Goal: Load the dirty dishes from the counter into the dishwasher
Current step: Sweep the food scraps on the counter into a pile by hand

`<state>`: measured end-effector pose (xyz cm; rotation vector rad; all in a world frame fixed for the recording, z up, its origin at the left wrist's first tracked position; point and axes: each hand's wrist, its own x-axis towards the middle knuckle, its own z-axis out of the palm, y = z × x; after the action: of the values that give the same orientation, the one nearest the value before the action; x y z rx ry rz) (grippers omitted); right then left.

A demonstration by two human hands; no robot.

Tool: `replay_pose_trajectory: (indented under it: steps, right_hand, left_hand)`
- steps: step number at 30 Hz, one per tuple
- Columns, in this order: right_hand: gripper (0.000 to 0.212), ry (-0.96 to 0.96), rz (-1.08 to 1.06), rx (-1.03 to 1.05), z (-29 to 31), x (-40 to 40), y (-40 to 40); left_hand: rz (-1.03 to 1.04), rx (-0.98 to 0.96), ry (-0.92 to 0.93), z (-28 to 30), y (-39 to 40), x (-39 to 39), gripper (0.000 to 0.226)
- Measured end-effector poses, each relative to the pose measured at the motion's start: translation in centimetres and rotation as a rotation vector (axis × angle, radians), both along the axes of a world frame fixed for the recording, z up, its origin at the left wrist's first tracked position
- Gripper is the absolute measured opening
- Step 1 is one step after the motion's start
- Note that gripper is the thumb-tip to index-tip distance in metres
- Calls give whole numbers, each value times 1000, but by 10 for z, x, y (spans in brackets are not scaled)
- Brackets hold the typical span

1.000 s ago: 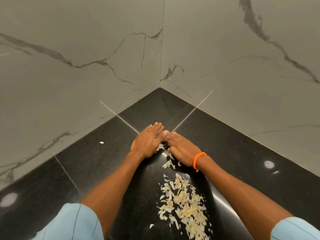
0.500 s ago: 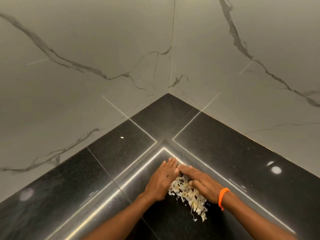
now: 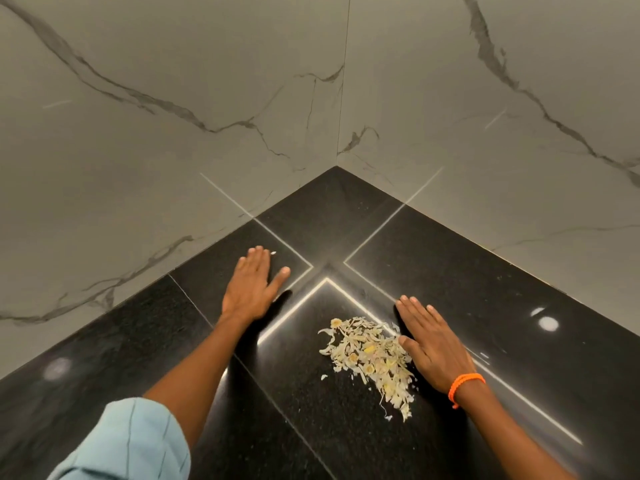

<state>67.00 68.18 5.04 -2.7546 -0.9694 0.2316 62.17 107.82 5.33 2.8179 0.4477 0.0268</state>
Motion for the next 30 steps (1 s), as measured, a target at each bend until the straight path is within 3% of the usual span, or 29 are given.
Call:
replay_pose_trajectory:
  steps: [6,12,14,17,21,30]
  right_hand:
    - [73,14,-13,15,0,-10,5]
    - [73,53,26,109,5,-50,21]
    - [70,96,72,177,7,-61,21]
    - [67,57,78,207,8,-68,19]
    - [70,35,-64,229,5,-70,22]
    - [66,-6,-99,238,-3,-66,23]
  left_hand:
    - [-351,-6,11,3,-83,-21,93]
    - [-512,-118,13,8,-163,-72,87]
    - [-477,-256,-13,8,-166,-79,84]
    - [-219,-429,-66,3,-152,-65,88]
    - [-10,-329,-148,4,-115,-20,89]
    - [-34,-137,-28,-1,-47,73,97]
